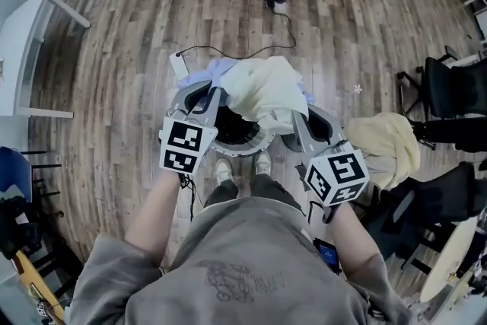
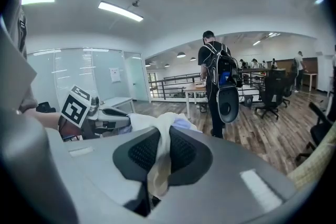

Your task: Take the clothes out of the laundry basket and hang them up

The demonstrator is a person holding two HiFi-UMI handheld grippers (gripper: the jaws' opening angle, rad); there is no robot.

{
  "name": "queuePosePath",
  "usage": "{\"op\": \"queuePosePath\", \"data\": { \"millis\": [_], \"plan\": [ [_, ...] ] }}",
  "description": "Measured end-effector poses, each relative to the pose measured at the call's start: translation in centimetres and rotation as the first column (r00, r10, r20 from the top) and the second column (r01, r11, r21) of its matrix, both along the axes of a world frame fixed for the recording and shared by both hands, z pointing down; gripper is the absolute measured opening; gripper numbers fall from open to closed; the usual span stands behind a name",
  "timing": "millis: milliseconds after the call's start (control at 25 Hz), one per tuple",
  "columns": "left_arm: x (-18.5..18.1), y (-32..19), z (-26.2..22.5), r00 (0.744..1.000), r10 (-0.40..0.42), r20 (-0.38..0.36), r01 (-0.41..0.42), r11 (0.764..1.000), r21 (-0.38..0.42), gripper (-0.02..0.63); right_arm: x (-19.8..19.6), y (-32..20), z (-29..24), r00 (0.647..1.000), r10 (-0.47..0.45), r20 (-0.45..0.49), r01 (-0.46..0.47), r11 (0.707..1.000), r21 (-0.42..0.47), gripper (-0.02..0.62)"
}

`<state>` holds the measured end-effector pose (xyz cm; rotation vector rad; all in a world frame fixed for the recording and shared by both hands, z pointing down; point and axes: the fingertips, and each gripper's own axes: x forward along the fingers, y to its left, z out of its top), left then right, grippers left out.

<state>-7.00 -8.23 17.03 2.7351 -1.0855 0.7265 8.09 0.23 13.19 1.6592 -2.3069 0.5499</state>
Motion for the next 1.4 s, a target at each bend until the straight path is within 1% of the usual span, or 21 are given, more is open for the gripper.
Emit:
{"op": "queuePosePath", "data": {
  "millis": [120,360,600,760,880,1040,1160,1400],
  "plan": [
    [0.1,0.8,-2.8,0.999,0.028,-0.027,-0.028,0.999,0.019,0.023,-0.4,1.0,-2.1,1.000,-0.009,0.018,0.009,1.000,0.022,0.052],
    [1.9,1.4,-5.4,0.994,0.091,-0.055,-0.089,0.995,0.042,0.023,-0.2,2.5,-4.5,1.000,0.000,0.012,-0.001,0.999,0.054,0.052],
    [4.7,1.0,-7.2,0.985,0.150,-0.080,-0.144,0.987,0.072,0.023,1.8,3.2,-5.6,0.998,0.063,0.023,-0.065,0.994,0.089,0.052],
    [7.0,-0.2,-8.7,0.973,0.213,-0.093,-0.203,0.973,0.105,0.023,3.7,3.4,-6.8,0.990,0.141,0.024,-0.143,0.983,0.120,0.051],
    [10.0,-0.6,-10.0,0.961,0.259,-0.099,-0.245,0.960,0.136,0.023,6.3,3.9,-7.7,0.978,0.208,0.027,-0.210,0.966,0.149,0.052],
    [14.3,-1.3,-12.6,0.940,0.320,-0.117,-0.298,0.938,0.177,0.023,9.3,4.5,-9.7,0.956,0.292,0.036,-0.293,0.936,0.193,0.052],
    [18.3,-1.3,-14.9,0.916,0.377,-0.137,-0.347,0.916,0.202,0.023,11.7,5.4,-11.4,0.937,0.348,0.041,-0.348,0.911,0.222,0.052],
    [25.7,-1.6,-19.2,0.862,0.480,-0.162,-0.428,0.862,0.273,0.023,15.7,7.4,-13.2,0.888,0.457,0.046,-0.452,0.851,0.267,0.052]
  ]
}}
